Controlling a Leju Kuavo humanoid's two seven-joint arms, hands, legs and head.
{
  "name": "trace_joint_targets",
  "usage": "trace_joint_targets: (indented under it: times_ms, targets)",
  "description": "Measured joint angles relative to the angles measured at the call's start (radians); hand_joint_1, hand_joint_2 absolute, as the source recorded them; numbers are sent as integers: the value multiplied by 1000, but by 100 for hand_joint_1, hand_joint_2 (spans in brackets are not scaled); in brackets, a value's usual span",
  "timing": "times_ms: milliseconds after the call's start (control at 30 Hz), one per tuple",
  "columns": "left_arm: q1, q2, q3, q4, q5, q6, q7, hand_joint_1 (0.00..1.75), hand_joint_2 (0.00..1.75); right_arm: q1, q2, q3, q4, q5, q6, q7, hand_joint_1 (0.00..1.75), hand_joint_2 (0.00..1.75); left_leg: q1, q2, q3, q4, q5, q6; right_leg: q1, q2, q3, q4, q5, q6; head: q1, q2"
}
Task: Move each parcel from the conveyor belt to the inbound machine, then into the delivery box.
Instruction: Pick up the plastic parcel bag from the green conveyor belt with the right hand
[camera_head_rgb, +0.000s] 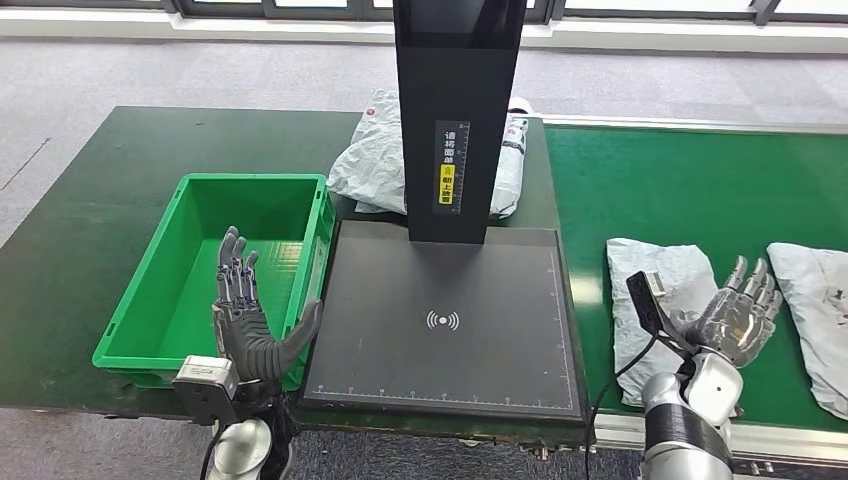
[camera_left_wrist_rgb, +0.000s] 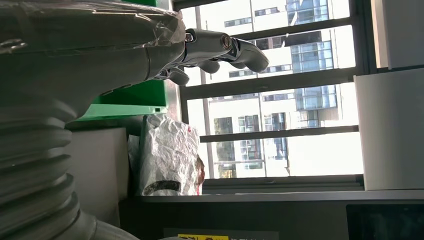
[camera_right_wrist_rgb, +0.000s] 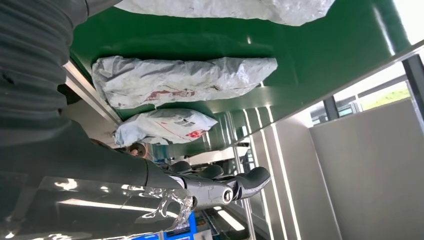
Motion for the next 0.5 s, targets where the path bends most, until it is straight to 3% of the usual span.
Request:
trace_joint_targets:
  times_ms: [100,300,500]
  targets:
    - [0,0,0,0,-1,5,0,0,175,-15,-14,-4,59,-6,8,28,0,175,0,0,0,0,0,0,0,0,0,0,0,0,0,0]
    - [4,0,1,-10,-2,15,0,0,175,-61,-46,-26,224,-75,112,9,0,175,0,0,0,0,0,0,0,0,0,0,0,0,0,0]
    - [5,0,2,-10,-3,17,0,0,175,-65,-48,-28,239,-80,122,9,0,175,0,0,0,0,0,0,0,0,0,0,0,0,0,0]
